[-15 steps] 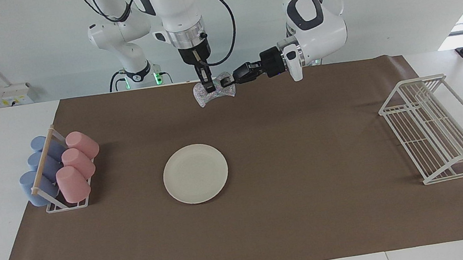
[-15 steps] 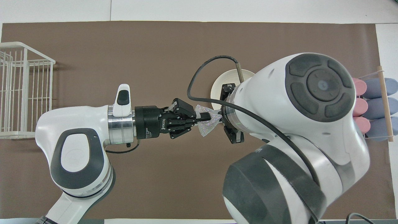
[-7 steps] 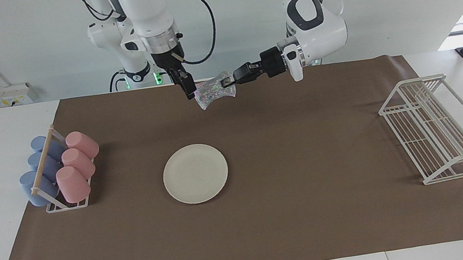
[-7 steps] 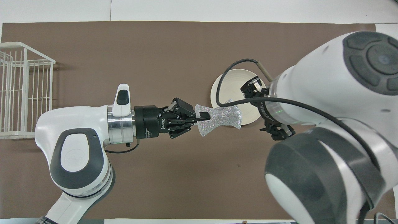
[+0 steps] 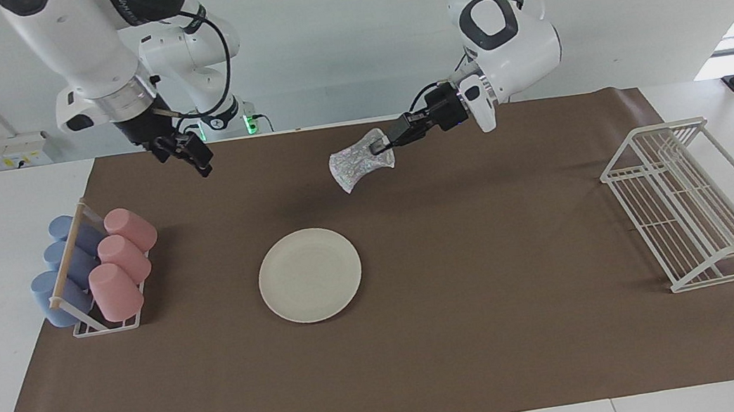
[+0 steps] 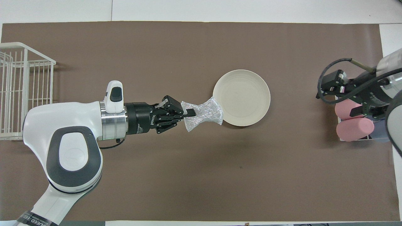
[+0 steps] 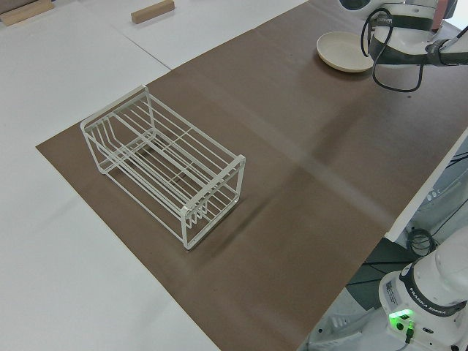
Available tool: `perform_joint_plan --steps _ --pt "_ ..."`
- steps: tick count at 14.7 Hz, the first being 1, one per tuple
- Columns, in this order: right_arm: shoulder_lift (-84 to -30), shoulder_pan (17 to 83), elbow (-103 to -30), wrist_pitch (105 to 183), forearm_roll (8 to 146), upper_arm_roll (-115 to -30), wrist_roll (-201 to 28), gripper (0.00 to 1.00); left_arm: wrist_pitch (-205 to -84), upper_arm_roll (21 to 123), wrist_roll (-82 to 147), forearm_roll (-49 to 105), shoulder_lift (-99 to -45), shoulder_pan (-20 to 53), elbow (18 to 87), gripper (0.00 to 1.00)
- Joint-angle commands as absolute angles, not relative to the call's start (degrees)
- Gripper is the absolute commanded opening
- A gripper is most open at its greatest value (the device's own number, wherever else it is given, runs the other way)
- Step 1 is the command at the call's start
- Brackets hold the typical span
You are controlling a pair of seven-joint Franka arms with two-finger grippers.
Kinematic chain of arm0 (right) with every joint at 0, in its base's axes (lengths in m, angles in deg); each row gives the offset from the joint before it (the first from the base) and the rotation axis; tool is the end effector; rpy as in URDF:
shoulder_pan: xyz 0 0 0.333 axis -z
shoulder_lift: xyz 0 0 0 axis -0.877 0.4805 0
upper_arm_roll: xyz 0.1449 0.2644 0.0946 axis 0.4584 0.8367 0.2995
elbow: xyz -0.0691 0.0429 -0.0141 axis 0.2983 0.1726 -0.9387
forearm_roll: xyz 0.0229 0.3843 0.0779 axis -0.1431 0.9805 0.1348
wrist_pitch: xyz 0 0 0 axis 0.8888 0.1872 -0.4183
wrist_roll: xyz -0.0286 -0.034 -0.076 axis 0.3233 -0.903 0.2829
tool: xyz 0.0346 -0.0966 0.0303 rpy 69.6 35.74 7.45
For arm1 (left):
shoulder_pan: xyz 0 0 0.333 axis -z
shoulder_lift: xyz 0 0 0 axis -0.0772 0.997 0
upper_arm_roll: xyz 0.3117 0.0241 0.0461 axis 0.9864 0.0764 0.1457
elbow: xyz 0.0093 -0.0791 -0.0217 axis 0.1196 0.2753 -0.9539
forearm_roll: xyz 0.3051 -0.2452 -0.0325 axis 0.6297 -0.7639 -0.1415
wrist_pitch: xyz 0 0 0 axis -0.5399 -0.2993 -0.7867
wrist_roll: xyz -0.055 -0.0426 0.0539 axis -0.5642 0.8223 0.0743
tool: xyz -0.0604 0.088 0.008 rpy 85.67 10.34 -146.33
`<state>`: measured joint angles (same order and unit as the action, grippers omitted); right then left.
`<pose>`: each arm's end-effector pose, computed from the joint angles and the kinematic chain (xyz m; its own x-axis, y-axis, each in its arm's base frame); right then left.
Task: Wipe plate with sponge
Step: 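Withdraw the right gripper to rest while the left gripper pulls the sponge back, then lower the sponge into the wire basket with the left gripper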
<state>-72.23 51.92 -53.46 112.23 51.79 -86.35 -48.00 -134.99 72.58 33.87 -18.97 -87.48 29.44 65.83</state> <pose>0.5461 0.0368 0.6089 0.8806 -0.4554 -0.1309 -0.4629 -0.8858 -0.0321 0.4735 -0.2728 0.4840 0.8771 0.2863 -0.3857 0.4766 -0.4193 0.7727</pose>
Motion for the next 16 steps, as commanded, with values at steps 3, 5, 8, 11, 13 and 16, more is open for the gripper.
perform_joint_plan --steps 3,5,8,11,13,16 --pt "-73.4 51.7 -53.6 110.6 48.5 -90.7 -65.9 1.0 -127.7 72.4 29.7 3.1 -87.8 20.1 66.1 0.0" --pt "-73.2 51.7 -51.6 108.0 47.5 -90.6 -68.0 1.0 -125.1 72.4 29.7 13.1 -87.3 17.7 65.1 0.0" --pt "-73.2 52.2 -51.4 108.2 47.6 -90.5 -73.8 1.0 -120.4 72.7 28.9 25.9 -87.1 15.0 62.2 0.0" --pt "-73.3 54.9 -51.6 109.3 47.5 -87.5 -77.8 1.0 -112.8 72.6 25.3 39.7 -84.0 13.5 54.0 0.0" --pt "-73.2 56.3 -51.9 111.1 47.2 -87.3 -78.0 1.0 -108.2 72.6 24.5 48.0 -82.6 14.1 49.1 0.0" --pt "-73.2 57.1 -52.6 112.2 45.6 -87.3 -78.4 1.0 -105.6 72.2 24.2 61.5 -82.6 14.5 45.8 0.0"
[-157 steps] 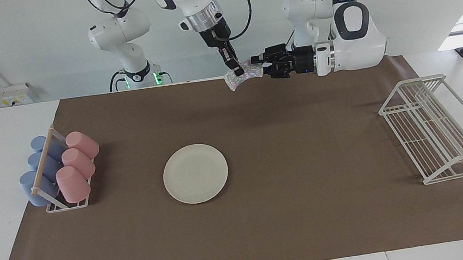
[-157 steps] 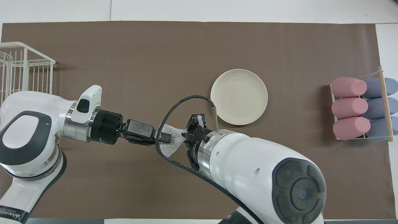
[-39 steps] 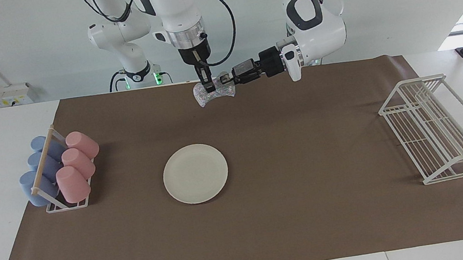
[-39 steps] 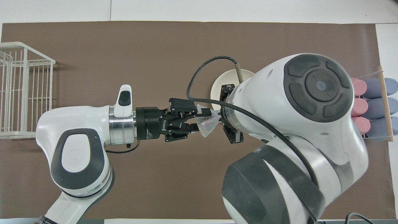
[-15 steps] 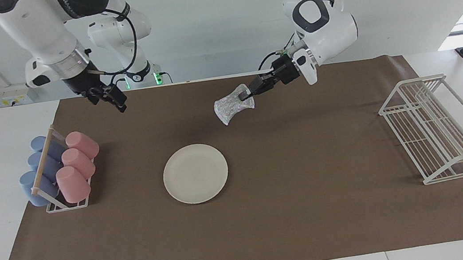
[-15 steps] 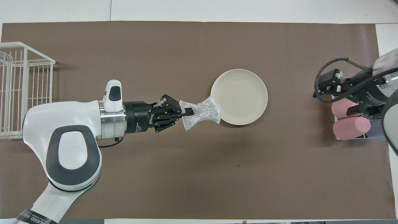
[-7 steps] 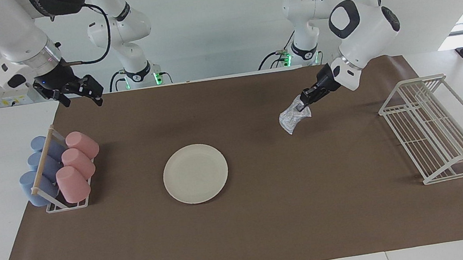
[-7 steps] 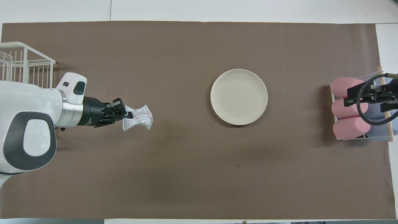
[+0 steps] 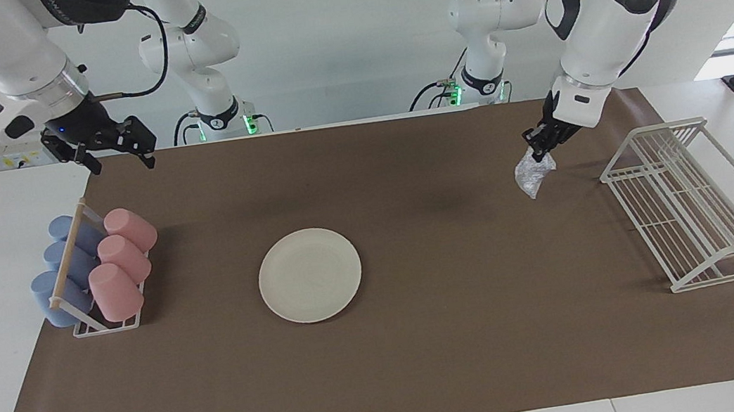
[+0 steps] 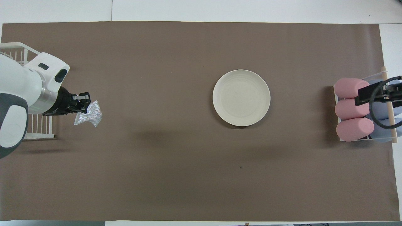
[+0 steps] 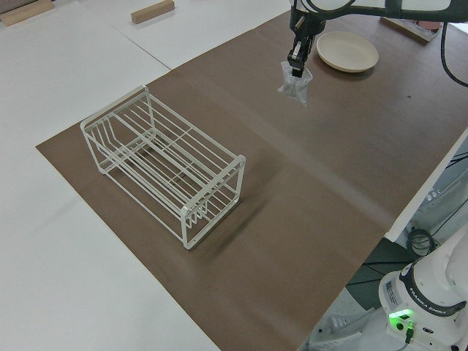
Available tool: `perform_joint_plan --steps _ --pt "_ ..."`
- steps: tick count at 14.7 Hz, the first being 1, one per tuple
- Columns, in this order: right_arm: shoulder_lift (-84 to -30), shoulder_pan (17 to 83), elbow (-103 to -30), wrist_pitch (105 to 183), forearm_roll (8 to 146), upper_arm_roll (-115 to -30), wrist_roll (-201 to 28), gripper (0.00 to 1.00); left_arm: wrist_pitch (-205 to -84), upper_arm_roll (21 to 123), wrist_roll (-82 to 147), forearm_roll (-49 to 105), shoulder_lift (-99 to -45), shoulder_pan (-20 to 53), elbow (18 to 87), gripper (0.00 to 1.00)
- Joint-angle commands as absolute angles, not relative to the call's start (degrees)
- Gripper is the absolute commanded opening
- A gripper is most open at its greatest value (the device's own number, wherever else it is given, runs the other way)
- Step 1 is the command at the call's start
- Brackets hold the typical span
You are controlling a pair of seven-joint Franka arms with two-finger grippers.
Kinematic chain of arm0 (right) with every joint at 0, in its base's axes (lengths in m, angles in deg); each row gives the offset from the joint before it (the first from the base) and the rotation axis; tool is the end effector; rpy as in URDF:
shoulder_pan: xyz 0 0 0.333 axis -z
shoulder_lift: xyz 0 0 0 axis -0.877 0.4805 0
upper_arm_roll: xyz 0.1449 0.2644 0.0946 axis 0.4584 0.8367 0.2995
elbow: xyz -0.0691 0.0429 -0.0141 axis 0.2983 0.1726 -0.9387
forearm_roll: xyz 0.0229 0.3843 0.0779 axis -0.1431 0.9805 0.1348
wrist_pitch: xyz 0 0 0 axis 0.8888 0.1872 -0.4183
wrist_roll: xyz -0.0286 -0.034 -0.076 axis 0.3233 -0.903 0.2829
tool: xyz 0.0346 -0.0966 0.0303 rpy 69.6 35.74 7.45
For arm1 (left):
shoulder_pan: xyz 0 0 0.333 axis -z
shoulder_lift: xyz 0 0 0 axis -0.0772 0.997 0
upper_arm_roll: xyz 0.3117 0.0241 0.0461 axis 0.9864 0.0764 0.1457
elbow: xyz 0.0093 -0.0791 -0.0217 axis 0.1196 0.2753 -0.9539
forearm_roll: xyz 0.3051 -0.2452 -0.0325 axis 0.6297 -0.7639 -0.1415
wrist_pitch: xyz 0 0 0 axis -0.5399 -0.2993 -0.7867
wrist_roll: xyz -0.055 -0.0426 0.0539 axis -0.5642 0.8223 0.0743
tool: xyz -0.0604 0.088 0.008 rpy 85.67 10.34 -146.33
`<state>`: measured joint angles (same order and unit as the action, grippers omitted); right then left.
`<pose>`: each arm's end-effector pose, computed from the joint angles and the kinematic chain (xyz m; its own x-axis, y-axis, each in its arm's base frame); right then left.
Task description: Wipe plate with sponge
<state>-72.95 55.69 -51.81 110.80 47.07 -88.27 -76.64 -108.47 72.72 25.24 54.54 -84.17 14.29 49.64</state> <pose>0.5411 -0.0271 0.6266 0.9935 -0.0800 -0.0812 -0.0811 -0.9966 -0.0109 0.5339 -0.1089 0.5274 0.9816 0.1897 -0.0228 0.1887 -0.9812 -0.0419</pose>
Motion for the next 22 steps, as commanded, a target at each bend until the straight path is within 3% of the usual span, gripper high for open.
perform_joint_plan --steps 1,6,11,16,22 --pt "-73.3 57.1 -52.6 111.9 45.6 -87.1 -79.1 1.0 -105.5 72.2 24.1 65.2 -82.5 14.9 45.0 0.0" --pt "-72.5 59.3 -50.9 108.1 46.7 -86.2 -82.1 1.0 -106.4 72.1 24.5 87.6 -82.4 15.6 44.7 0.0" --pt "-73.0 60.0 -52.4 111.4 46.4 -86.3 -82.5 1.0 -108.3 72.4 24.5 107.9 -80.9 14.7 47.8 0.0" --pt "-72.7 59.9 -52.2 111.8 46.5 -86.1 -82.5 1.0 -111.4 72.5 19.7 117.7 -78.8 10.9 52.8 0.0" --pt "-72.7 59.4 -52.1 111.7 46.5 -86.1 -82.0 1.0 -112.0 72.5 3.2 122.7 -72.6 11.5 55.9 0.0"
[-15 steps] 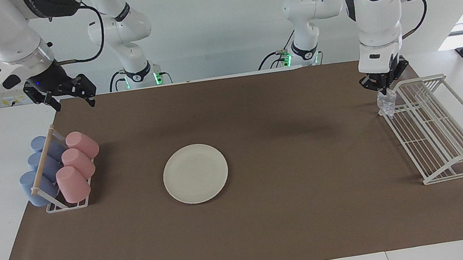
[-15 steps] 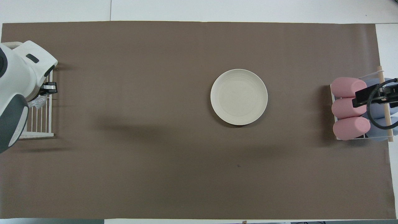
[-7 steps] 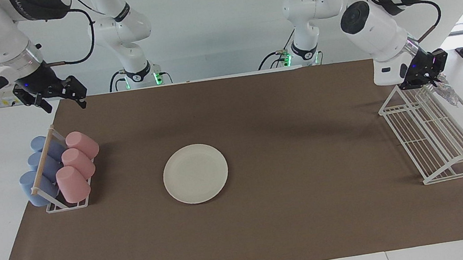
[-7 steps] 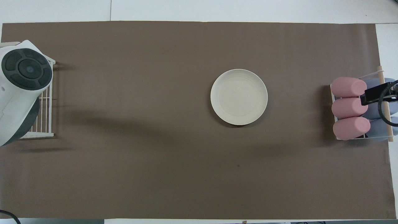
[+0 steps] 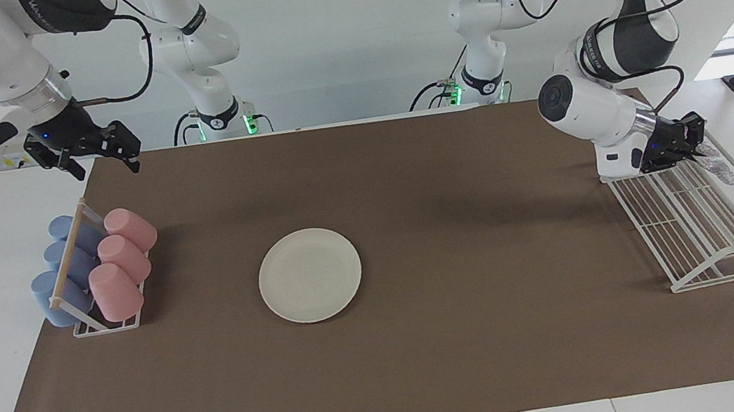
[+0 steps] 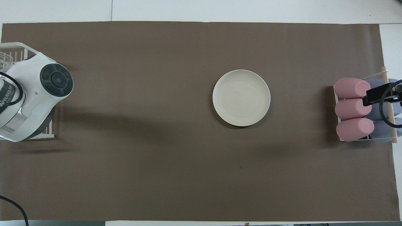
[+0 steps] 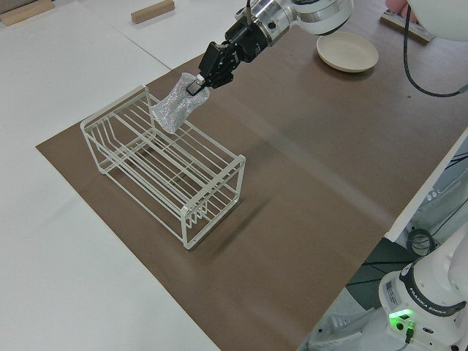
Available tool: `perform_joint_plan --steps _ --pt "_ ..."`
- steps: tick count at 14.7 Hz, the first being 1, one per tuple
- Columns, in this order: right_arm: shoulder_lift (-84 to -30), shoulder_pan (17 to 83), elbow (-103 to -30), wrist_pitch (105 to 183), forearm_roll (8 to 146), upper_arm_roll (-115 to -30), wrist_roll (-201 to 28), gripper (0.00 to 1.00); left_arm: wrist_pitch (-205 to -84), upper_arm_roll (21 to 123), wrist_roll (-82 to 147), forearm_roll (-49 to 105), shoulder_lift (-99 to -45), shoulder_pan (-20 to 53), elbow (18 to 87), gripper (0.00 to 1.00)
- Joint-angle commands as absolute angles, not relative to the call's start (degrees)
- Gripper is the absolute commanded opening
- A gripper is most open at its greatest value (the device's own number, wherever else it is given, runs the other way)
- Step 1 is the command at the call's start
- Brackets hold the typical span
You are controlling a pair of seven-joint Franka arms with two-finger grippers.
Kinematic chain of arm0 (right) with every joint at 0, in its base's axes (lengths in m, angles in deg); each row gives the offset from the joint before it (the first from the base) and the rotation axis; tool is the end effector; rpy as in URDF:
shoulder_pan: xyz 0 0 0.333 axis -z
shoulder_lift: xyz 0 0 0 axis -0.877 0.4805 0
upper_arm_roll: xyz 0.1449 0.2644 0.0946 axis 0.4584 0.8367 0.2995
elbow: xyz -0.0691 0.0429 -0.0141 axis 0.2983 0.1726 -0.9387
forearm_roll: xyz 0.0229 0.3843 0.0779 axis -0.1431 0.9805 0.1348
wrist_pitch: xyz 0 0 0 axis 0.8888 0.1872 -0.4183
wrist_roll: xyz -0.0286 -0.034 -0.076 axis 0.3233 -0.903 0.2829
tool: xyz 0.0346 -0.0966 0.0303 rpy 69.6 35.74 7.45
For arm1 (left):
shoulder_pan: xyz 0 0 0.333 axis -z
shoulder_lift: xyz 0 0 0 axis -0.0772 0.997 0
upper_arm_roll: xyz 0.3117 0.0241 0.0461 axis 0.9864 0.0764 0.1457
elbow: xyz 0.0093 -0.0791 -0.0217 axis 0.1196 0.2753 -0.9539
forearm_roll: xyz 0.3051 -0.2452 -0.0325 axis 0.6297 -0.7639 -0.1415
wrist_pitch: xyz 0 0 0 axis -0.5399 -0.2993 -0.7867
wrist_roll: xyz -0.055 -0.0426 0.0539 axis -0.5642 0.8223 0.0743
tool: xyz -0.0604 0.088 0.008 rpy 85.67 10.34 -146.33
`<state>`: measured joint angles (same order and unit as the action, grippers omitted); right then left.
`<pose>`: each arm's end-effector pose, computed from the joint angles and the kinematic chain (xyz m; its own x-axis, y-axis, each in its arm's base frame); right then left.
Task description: Wipe plate with sponge
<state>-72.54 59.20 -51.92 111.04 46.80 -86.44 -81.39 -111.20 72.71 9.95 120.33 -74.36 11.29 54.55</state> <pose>0.5425 -0.0434 0.6222 0.9960 -0.0270 -0.0851 -0.0281 -0.9995 -0.0121 0.5857 -0.0142 0.4401 0.9748 -0.0965 0.2011 0.1320 -0.4770 -0.8689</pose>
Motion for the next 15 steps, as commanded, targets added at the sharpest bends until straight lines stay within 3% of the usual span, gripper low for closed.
perform_joint_plan --steps 1,11,12,14,15 --pt "-72.7 59.4 -52.1 111.5 46.5 -86.0 -81.9 1.0 -111.9 72.5 0.8 122.7 -71.9 11.9 56.1 0.0" --pt "-72.7 59.2 -51.9 111.8 46.5 -85.9 -80.7 1.0 -115.4 72.2 -2.2 122.0 -72.0 11.8 57.9 0.03" --pt "-72.7 59.2 -51.9 111.7 46.5 -85.9 -80.7 1.0 -115.9 72.2 -2.1 122.0 -72.0 11.8 57.8 0.23" --pt "-72.7 59.2 -51.9 111.6 46.5 -85.9 -80.8 1.0 -116.2 72.2 -2.1 121.9 -72.0 11.7 57.6 1.0" --pt "-72.7 59.2 -51.9 111.6 46.5 -85.9 -80.7 1.0 -116.2 72.2 -2.1 121.9 -72.0 11.7 57.5 1.0"
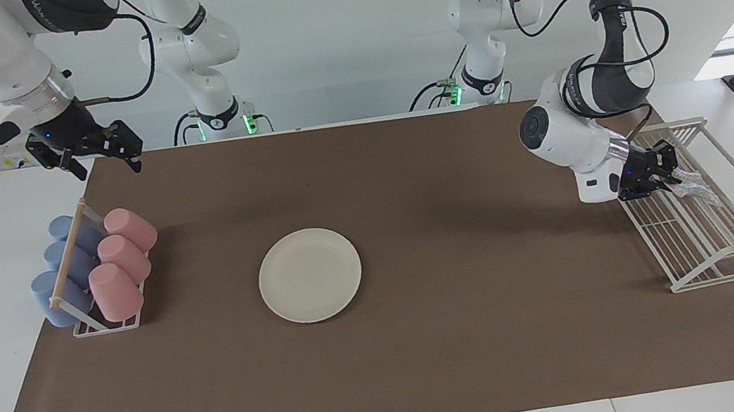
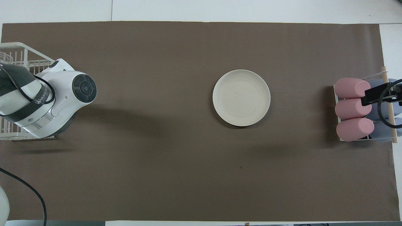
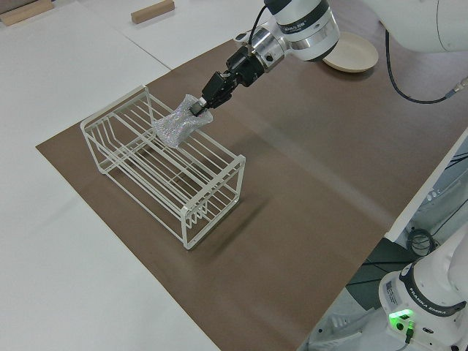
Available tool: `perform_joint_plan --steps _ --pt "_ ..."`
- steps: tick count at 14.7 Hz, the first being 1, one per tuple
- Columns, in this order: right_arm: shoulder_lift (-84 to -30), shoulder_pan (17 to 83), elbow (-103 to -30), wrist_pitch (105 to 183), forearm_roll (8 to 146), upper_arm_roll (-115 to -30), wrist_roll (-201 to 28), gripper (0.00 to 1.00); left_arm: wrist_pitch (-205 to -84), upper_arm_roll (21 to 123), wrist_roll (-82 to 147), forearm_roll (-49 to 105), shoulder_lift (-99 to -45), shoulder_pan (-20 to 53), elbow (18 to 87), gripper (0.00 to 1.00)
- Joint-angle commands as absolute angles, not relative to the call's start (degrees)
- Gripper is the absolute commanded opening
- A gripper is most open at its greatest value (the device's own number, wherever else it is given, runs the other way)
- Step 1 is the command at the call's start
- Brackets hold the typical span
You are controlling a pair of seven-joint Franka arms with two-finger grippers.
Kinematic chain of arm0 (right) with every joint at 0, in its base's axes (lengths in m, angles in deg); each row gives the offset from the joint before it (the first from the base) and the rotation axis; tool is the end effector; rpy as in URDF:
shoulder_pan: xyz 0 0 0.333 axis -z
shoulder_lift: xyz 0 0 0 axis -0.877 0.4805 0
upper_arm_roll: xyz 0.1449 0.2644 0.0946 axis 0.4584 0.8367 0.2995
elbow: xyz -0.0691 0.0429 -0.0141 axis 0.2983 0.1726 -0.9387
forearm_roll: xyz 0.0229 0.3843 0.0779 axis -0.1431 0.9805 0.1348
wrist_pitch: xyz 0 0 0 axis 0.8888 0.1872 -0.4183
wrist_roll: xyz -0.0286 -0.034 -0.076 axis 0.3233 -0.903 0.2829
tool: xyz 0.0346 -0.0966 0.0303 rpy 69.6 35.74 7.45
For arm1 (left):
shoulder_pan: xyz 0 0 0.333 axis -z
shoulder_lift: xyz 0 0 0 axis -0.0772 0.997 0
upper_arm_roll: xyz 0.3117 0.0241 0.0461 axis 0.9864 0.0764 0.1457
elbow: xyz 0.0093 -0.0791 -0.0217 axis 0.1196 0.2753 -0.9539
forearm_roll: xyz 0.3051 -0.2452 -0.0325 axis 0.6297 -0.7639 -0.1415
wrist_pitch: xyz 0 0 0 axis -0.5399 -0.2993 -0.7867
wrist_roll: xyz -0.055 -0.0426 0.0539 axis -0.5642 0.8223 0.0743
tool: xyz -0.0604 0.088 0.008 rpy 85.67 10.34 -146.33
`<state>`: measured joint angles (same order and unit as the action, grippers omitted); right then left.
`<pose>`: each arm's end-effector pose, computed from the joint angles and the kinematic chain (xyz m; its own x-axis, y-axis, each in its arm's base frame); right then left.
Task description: Wipe plate with sponge
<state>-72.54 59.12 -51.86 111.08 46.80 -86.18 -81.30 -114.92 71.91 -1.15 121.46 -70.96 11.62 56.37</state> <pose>0.5429 -0.0402 0.6227 0.9963 -0.0226 -0.0834 -0.0237 -0.9996 -0.0119 0.5888 -0.0324 0.3919 0.9507 -0.0766 0.3004 0.2202 -0.5154 -0.8282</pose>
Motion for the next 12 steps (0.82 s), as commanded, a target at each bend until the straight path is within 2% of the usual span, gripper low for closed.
perform_joint_plan --steps 1,6,12 --pt "-72.7 59.2 -51.9 111.5 46.5 -85.9 -80.7 1.0 -116.2 72.2 -2.0 121.8 -72.0 11.8 57.4 1.0" --pt "-72.7 59.2 -51.9 111.6 46.6 -84.6 -79.0 1.0 -116.7 72.2 -1.7 120.3 -71.9 11.5 56.5 1.0" --pt "-72.8 59.2 -52.0 111.4 46.6 -84.5 -79.0 1.0 -115.8 72.2 5.0 106.0 -72.3 11.8 47.6 1.0"
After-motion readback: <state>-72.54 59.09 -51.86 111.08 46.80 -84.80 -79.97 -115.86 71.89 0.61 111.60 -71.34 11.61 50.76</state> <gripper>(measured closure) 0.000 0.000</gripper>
